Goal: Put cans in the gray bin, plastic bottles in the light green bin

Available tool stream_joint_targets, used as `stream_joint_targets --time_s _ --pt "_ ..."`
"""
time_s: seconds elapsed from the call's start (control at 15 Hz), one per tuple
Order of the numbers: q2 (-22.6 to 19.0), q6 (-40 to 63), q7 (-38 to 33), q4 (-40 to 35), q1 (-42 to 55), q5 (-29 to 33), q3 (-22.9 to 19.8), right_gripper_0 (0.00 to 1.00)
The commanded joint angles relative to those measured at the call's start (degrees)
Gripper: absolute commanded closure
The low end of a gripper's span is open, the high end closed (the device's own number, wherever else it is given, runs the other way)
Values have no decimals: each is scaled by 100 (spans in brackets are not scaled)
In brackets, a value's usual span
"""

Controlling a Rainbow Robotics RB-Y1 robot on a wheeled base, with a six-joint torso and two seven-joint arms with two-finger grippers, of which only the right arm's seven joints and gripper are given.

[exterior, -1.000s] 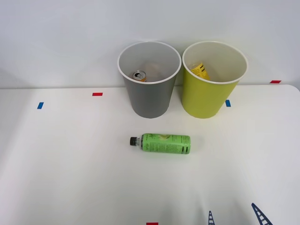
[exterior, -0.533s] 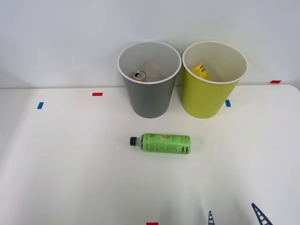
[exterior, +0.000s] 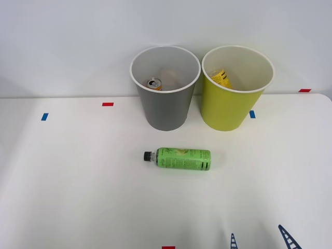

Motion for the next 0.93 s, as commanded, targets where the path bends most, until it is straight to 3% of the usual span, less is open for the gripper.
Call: stream_joint_targets --time_s 0.07,0.4,0.6,0.93 --pt "0 0 0 0 0 0 0 0" --pt "0 53 35 185 -158 9 -70 0" --pt "-202 167 18 -53 -378 545 -308 0" --pt "-1652 3243 -105 -1978 -896 501 -360 0"
